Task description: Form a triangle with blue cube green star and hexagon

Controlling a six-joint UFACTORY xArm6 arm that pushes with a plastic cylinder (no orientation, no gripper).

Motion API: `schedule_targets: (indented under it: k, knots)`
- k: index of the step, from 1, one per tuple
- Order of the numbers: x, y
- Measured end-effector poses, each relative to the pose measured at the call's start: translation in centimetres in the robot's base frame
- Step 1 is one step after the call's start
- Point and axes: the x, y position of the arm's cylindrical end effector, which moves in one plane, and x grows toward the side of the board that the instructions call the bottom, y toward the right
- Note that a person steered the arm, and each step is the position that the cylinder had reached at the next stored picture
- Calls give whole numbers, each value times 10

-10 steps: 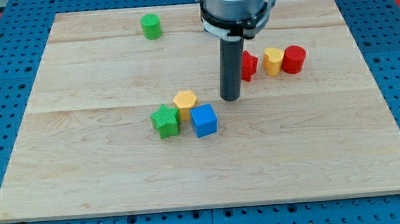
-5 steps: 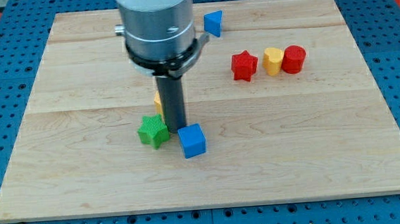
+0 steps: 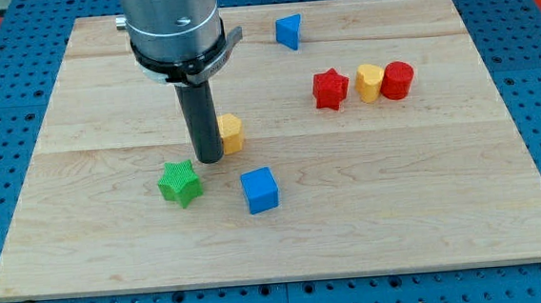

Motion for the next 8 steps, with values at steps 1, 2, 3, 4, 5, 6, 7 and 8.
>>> schedule_targets:
  k: [1, 2, 3, 4, 5, 6, 7, 8]
  knots:
    - [-3, 2]
    - [-14, 2]
    - [-20, 4]
    - [-29, 5]
    - [-33, 11]
    - [-33, 23]
    - [-35, 40]
    - [-48, 43]
